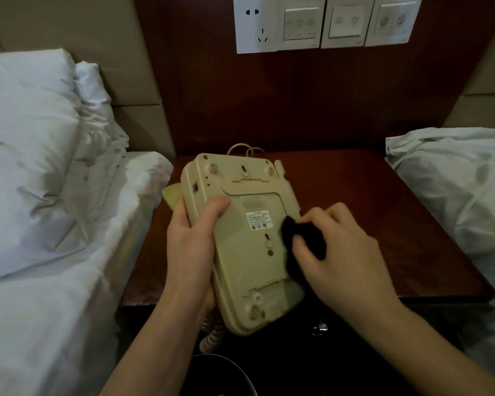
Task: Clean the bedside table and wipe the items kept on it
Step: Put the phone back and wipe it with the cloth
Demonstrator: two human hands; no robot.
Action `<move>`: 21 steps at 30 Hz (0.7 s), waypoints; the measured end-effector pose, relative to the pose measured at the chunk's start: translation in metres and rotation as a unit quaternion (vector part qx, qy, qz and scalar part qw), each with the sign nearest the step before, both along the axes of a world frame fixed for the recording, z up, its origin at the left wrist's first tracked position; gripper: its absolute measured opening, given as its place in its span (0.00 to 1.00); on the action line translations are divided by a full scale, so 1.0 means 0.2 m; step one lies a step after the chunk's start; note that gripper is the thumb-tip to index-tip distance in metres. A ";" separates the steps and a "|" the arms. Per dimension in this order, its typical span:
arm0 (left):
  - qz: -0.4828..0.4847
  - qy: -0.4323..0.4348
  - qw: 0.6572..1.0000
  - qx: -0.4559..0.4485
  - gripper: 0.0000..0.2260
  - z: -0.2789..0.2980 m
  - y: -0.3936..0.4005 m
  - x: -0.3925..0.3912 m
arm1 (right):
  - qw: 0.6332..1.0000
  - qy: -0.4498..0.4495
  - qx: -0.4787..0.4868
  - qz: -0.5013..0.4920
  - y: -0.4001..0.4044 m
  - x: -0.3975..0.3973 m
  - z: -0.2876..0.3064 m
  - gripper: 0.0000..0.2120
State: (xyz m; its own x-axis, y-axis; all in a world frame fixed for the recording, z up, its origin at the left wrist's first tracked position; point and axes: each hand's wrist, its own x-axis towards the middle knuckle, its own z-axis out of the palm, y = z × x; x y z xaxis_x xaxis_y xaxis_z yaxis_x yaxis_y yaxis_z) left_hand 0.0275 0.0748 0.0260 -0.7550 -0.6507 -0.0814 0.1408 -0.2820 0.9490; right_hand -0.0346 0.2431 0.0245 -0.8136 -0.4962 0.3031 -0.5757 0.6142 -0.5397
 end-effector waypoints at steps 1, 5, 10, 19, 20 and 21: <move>0.005 0.001 1.000 0.002 0.13 0.00 -0.01 0.00 | 1.000 -0.015 -0.003 -0.012 0.01 -0.02 -0.02 0.06; 0.015 0.014 1.000 -0.012 0.13 0.01 0.01 0.00 | 0.993 -0.029 -0.081 0.085 -0.06 0.17 0.00 0.06; 0.008 -0.001 1.000 -0.003 0.12 0.01 0.00 0.00 | 1.000 0.000 -0.023 0.003 0.01 -0.03 -0.05 0.07; -0.038 -0.008 0.999 0.006 0.15 -0.01 -0.04 0.00 | 0.991 0.009 -0.134 0.016 -0.05 -0.11 -0.08 0.08; -0.057 -0.010 0.998 0.002 0.18 -0.01 -0.04 0.01 | 0.983 -0.005 -0.181 -0.007 -0.06 -0.19 -0.07 0.08; -0.072 -0.010 0.997 0.002 0.21 -0.01 -0.04 0.01 | 0.974 -0.015 -0.226 -0.015 -0.09 -0.26 -0.05 0.09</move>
State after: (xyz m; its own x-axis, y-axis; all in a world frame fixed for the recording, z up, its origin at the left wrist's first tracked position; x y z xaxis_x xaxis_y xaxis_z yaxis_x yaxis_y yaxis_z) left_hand 0.0302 0.0674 0.0245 -0.8392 -0.5345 -0.1004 0.0785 -0.3016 0.9502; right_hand -0.0872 0.2254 0.0144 -0.8378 -0.2931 0.4606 -0.5404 0.3255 -0.7759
